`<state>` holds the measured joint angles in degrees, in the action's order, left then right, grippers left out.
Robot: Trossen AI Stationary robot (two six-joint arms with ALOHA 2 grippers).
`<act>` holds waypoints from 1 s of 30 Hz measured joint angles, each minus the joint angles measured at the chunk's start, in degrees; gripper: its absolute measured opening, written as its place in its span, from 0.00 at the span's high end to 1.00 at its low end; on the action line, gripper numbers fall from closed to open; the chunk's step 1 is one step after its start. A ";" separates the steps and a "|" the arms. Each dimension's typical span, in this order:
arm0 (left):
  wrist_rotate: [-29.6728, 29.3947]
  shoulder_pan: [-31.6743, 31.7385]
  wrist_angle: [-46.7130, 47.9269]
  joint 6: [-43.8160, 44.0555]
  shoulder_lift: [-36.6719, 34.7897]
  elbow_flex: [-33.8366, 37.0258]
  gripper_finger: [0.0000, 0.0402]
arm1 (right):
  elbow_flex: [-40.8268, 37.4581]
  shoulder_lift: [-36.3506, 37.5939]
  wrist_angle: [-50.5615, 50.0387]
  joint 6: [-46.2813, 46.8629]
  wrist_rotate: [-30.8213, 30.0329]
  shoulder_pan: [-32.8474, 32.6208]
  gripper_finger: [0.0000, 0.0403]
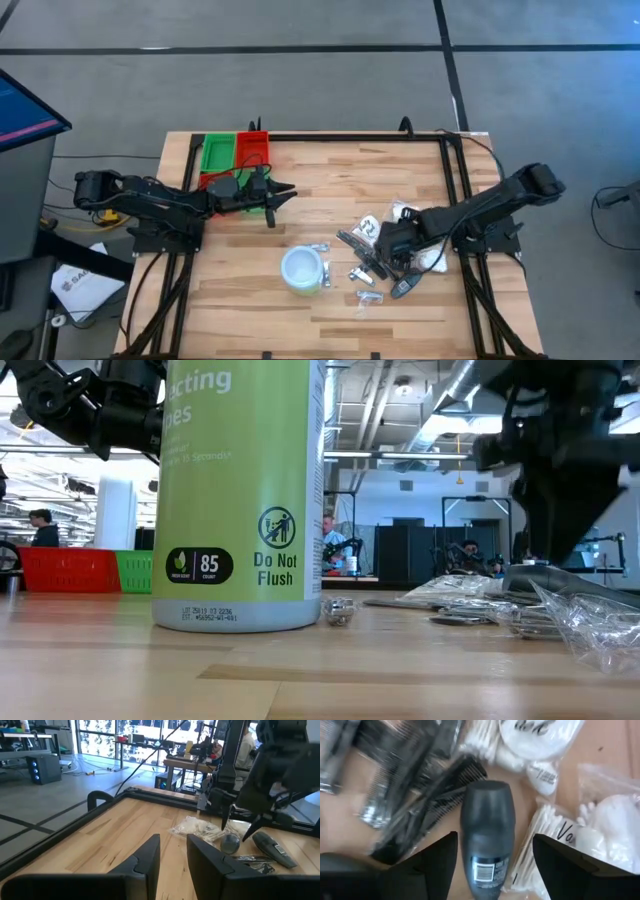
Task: Pick & Place Travel size toiletries
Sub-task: Put the gray deodorant into the top green bin
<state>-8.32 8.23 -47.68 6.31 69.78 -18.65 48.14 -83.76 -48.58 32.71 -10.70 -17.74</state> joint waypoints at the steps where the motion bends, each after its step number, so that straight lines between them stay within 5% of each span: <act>1: 0.02 0.00 0.00 0.00 0.00 0.00 0.78 | 0.02 -1.12 0.00 0.40 0.17 0.12 0.38; 17: 0.13 0.00 0.04 -0.02 0.00 0.00 0.78 | 0.44 -12.66 2.59 -1.20 1.93 1.33 0.41; 21: 0.12 0.00 0.04 -0.02 0.00 0.00 0.78 | 0.27 -12.19 3.00 -1.83 1.86 1.33 0.51; 30: 0.01 0.00 0.07 -0.02 0.00 0.00 0.78 | -0.09 -9.99 4.05 -2.75 1.86 1.38 0.51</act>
<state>-8.30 8.23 -47.62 6.28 69.78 -18.65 48.05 -93.76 -44.53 29.95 -8.84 -16.36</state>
